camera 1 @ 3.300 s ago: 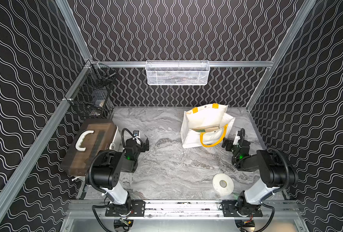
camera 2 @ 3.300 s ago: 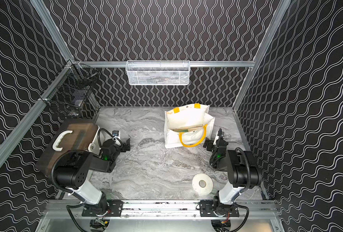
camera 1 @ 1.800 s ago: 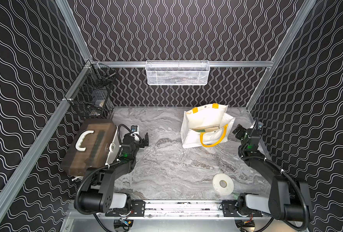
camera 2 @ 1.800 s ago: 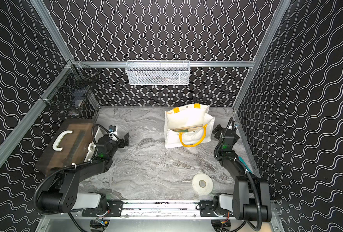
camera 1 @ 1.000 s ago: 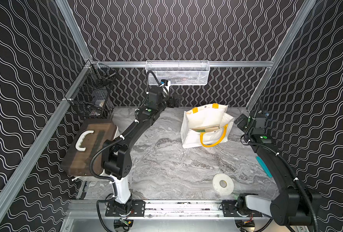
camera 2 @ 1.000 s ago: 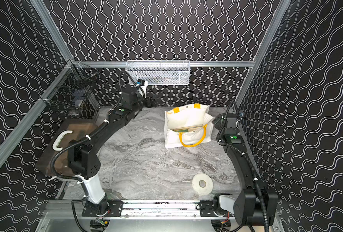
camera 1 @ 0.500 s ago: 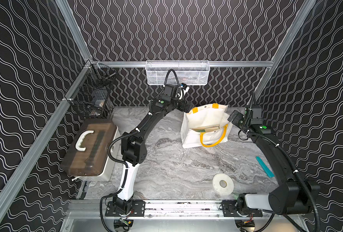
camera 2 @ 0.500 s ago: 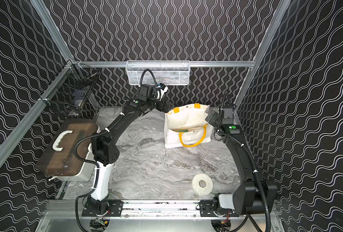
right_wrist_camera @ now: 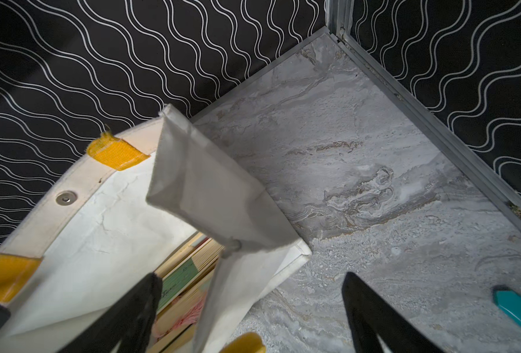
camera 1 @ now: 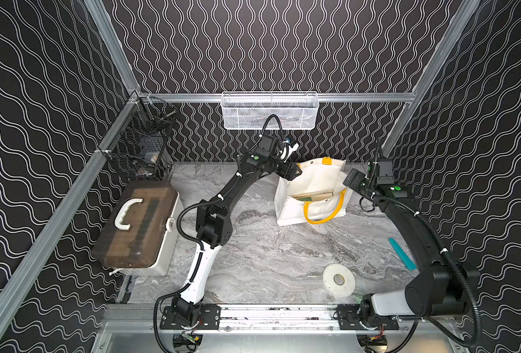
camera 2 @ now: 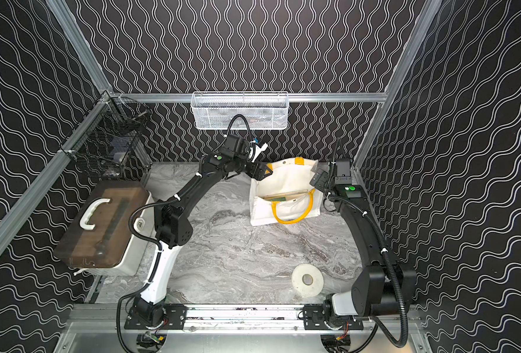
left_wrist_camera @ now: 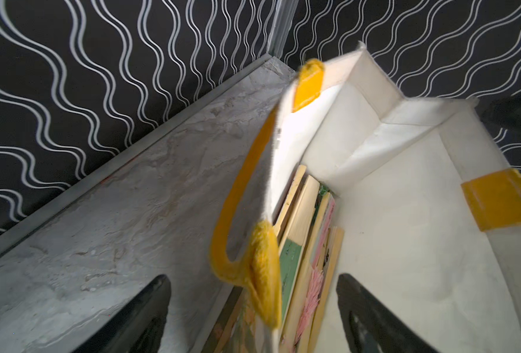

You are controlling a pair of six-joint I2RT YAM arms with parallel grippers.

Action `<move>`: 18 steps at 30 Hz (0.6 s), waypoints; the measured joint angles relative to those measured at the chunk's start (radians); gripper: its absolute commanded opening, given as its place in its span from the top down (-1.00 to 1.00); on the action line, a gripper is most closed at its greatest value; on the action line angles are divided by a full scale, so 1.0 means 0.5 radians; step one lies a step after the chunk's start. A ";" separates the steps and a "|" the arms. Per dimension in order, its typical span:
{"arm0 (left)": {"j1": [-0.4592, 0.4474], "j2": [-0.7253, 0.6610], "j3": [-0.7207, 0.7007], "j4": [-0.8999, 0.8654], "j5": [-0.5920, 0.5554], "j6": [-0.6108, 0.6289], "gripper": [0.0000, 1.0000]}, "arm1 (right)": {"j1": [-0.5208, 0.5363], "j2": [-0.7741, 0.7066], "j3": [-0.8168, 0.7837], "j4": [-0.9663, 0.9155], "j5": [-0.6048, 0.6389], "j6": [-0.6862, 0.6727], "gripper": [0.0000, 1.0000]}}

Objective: Take out the folding fans from the tote bags
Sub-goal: Adjust the canvas bag at the center of the board.

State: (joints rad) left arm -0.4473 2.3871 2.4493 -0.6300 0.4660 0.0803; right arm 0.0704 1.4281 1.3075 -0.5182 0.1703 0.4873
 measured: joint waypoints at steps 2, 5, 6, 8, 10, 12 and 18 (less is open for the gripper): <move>-0.026 0.025 0.043 -0.013 -0.012 0.005 -0.67 | 0.003 0.014 0.000 -0.014 -0.014 0.002 -0.85; -0.049 0.039 0.050 -0.013 -0.055 0.006 -0.54 | 0.015 0.015 -0.009 -0.018 -0.044 0.002 -0.86; -0.051 0.043 0.050 -0.011 -0.076 0.006 -0.53 | 0.021 0.014 -0.018 -0.018 -0.053 0.002 -0.86; -0.059 0.053 0.050 -0.012 -0.158 0.005 -0.52 | 0.030 0.009 -0.043 -0.024 -0.062 0.002 -0.86; -0.060 0.055 0.050 -0.018 -0.262 0.005 -0.44 | 0.037 0.003 -0.060 -0.031 -0.074 0.002 -0.85; -0.060 0.053 0.050 -0.029 -0.362 0.008 -0.24 | 0.045 -0.004 -0.066 -0.034 -0.074 0.002 -0.86; -0.059 0.038 0.050 -0.093 -0.507 0.104 0.80 | 0.063 -0.022 -0.076 -0.042 -0.073 0.002 -0.86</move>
State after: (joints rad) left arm -0.4767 2.4062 2.4744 -0.6765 0.2127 0.1322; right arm 0.1020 1.4170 1.2694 -0.5392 0.1337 0.4885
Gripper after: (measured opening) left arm 0.227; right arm 0.933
